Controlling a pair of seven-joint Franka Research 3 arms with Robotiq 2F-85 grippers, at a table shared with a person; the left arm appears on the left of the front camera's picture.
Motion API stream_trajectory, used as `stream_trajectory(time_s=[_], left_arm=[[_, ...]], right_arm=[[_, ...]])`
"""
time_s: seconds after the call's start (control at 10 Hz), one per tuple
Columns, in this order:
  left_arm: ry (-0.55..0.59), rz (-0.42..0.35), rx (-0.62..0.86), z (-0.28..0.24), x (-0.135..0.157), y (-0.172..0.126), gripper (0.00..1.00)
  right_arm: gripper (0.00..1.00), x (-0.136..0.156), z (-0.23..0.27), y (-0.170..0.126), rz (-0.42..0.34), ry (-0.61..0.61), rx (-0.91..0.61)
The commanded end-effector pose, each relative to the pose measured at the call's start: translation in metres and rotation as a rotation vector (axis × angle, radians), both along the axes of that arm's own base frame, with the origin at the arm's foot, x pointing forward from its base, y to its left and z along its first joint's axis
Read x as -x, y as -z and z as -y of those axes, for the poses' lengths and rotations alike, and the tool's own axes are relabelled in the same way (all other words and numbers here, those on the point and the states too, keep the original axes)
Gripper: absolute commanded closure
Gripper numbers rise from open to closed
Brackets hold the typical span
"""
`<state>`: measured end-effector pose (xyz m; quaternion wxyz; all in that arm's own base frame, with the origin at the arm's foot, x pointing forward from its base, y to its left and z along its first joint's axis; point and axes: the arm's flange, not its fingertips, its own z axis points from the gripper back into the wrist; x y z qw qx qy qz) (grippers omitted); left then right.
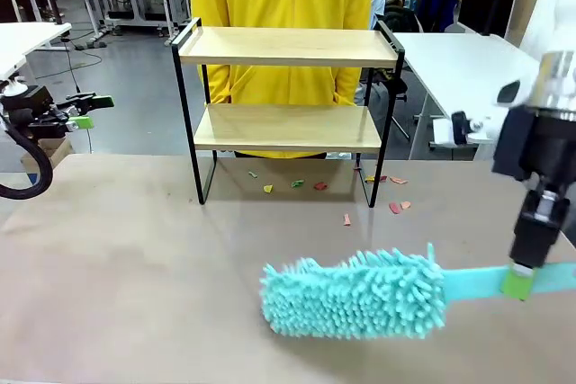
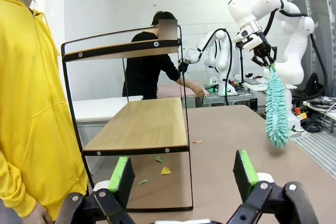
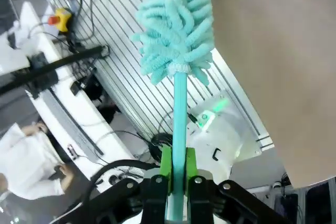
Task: Clean the shelf.
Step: Clean the specific section of the Shelf indicated by the human with the Duster.
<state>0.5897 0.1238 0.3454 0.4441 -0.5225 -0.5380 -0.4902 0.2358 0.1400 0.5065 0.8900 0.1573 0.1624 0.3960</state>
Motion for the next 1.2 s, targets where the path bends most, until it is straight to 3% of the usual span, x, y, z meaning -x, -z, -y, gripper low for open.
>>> stream_trajectory(time_s=[0.0,0.3,0.4,1.1], left_arm=[[-0.002,0.007,-0.004,-0.001,0.001,-0.003,0.00],[-0.002,0.007,-0.004,-0.001,0.001,-0.003,0.00],[-0.002,0.007,-0.004,-0.001,0.001,-0.003,0.00],[-0.002,0.007,-0.004,-0.001,0.001,-0.003,0.00]], right_arm=[[0.87,-0.014,0.023,0.036,0.037,0.015,-0.045],[0.87,-0.024,0.023,0.064,0.094,0.089,-0.075],[0.87,-0.016,0.026,0.051,0.038,0.053,-0.026],[0.87,-0.016,0.026,0.051,0.038,0.053,-0.026]])
